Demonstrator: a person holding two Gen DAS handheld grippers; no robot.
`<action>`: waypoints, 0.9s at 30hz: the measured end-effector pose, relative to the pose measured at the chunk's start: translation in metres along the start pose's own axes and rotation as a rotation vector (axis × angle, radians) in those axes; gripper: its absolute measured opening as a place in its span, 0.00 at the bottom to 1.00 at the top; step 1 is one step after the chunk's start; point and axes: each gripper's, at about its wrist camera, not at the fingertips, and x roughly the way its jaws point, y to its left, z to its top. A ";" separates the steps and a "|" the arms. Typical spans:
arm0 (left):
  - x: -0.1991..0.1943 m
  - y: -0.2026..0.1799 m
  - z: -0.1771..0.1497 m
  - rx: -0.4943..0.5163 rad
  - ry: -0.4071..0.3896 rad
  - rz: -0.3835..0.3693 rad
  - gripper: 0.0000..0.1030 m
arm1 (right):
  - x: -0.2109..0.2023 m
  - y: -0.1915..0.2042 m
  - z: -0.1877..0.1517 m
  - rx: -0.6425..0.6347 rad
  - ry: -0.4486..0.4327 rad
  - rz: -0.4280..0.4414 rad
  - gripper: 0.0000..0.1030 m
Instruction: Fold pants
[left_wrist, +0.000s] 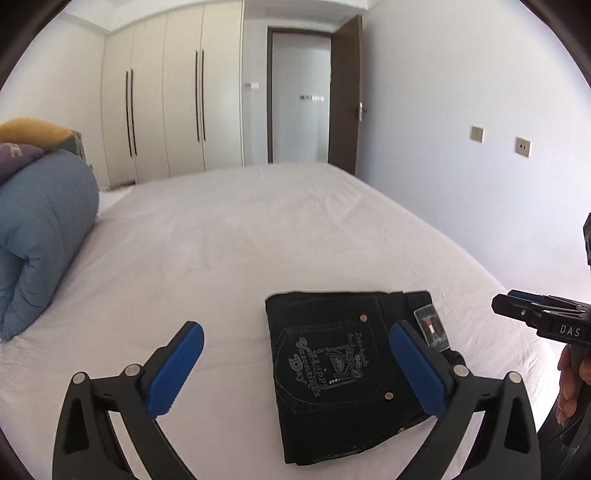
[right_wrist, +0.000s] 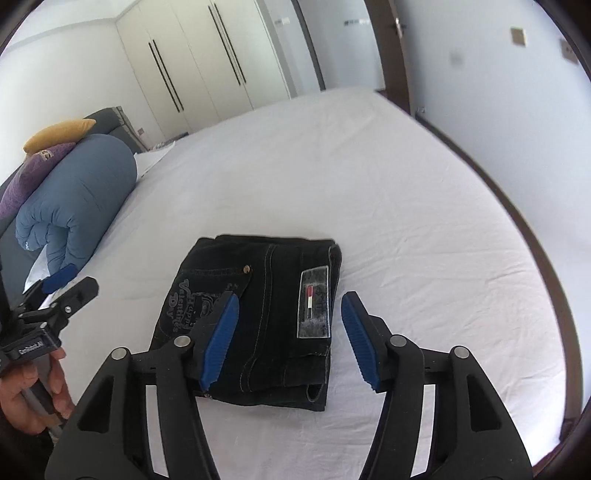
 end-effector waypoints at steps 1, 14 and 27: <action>-0.018 0.007 0.013 0.005 -0.057 0.019 1.00 | -0.019 0.007 -0.004 -0.018 -0.055 -0.036 0.65; -0.186 0.008 0.048 -0.041 -0.396 0.088 1.00 | -0.189 0.061 -0.027 -0.136 -0.477 -0.086 1.00; -0.207 0.017 0.067 -0.077 -0.239 0.047 1.00 | -0.273 0.096 -0.037 -0.179 -0.458 -0.092 1.00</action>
